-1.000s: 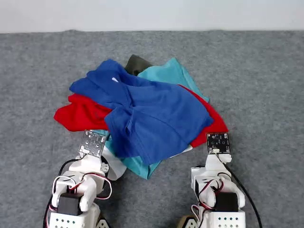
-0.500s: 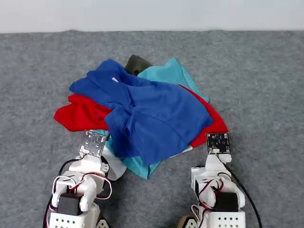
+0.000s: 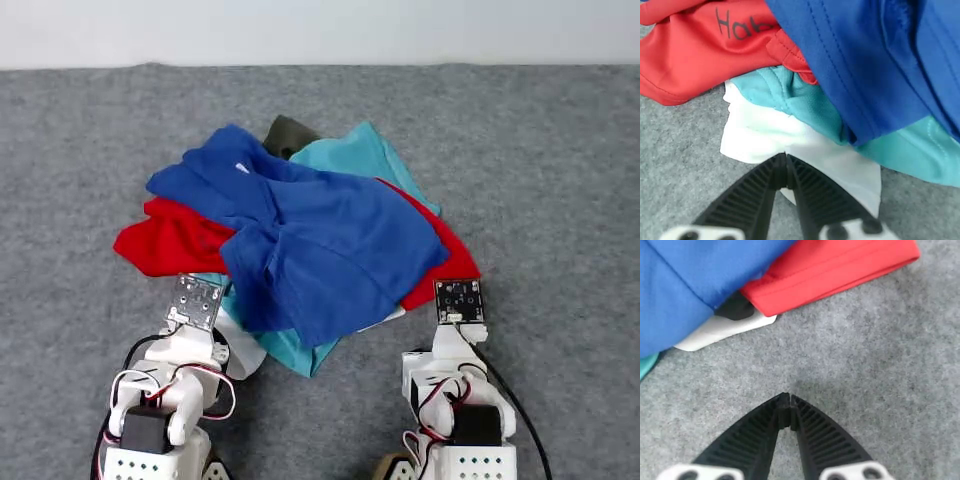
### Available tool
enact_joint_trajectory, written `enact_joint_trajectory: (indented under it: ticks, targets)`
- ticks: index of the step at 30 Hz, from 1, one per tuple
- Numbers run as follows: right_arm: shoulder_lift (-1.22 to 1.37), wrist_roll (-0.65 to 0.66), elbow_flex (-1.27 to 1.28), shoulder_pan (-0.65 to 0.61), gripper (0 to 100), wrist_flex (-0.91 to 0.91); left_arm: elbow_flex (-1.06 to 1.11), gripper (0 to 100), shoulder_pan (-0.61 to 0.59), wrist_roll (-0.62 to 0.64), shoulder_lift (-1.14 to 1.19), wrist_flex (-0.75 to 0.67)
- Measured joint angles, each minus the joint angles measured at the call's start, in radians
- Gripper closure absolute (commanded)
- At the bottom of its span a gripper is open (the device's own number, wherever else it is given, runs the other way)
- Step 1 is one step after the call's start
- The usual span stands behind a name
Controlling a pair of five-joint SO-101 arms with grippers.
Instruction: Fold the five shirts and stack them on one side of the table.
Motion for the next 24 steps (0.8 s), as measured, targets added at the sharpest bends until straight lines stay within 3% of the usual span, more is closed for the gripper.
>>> enact_joint_trajectory:
  ticks: [17, 24]
  targets:
    - [0.000, 0.000, 0.000, 0.000, 99.0, 0.000, -0.017, 99, 0.000, 0.000, 0.000, 0.000]
    - [0.000, 0.000, 0.000, 0.000, 99.0, 0.000, -0.046, 99, 0.000, 0.000, 0.000, -0.064]
